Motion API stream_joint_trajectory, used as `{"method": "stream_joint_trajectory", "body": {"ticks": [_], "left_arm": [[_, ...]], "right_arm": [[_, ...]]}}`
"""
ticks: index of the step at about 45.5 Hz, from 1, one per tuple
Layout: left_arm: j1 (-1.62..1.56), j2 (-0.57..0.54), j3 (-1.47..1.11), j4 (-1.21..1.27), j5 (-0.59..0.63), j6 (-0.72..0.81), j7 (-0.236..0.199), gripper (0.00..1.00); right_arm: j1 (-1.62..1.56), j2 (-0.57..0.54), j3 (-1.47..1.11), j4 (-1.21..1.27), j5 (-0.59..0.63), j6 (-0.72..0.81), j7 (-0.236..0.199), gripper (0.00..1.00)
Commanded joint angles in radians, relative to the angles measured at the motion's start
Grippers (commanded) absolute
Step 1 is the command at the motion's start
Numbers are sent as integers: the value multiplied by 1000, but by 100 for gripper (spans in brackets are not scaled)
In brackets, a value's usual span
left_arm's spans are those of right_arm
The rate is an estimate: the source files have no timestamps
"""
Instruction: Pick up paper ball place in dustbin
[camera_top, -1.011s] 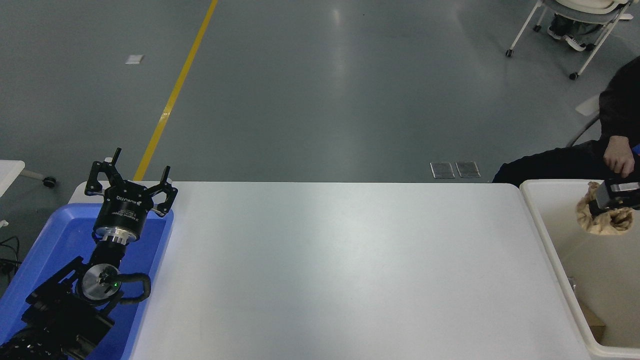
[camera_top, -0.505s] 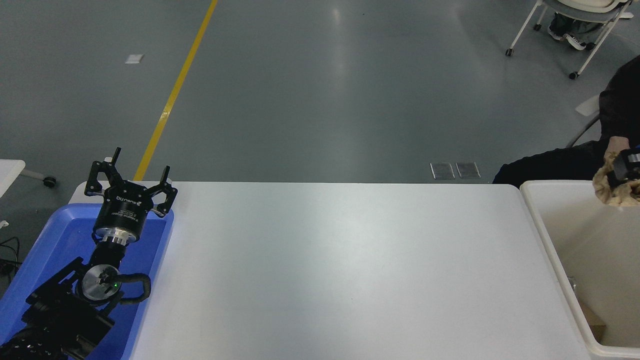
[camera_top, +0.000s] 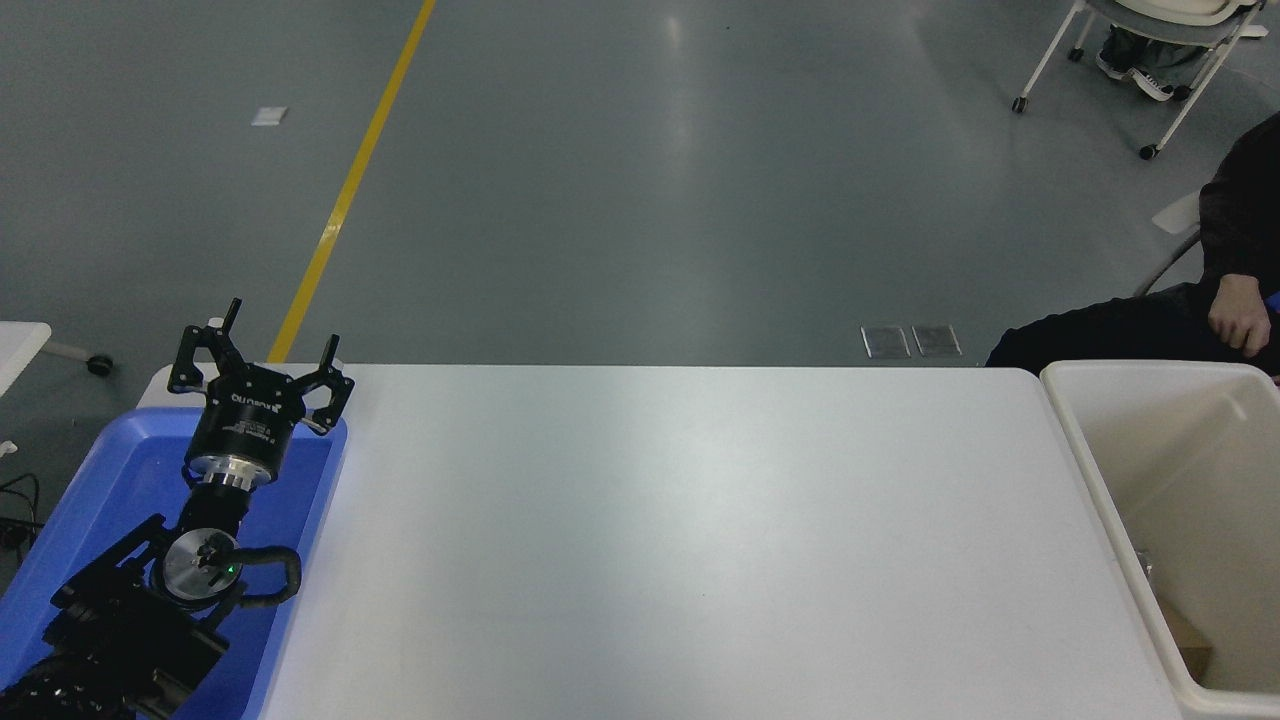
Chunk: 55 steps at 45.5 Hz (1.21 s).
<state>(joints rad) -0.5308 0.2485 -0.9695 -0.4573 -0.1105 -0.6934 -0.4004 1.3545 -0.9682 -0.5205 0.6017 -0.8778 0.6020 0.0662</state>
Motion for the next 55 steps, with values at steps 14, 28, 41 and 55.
{"method": "stream_joint_trajectory", "body": {"ticks": [14,28,41,55], "left_arm": [[-2,0,0,0,0,0,0,100],[0,0,0,0,0,0,0,100],[0,0,-2,0,0,2,0,100],[0,0,-2,0,0,2,0,100]], "right_arm": [[-644,338,387,-490,499,-310,-39,0],[-744,447,393,-476,586,-436,-48,0],[-745,459,392,-476,589,-442,-46,40],[-733,450,390,-473,586,-433,-43,100]]}}
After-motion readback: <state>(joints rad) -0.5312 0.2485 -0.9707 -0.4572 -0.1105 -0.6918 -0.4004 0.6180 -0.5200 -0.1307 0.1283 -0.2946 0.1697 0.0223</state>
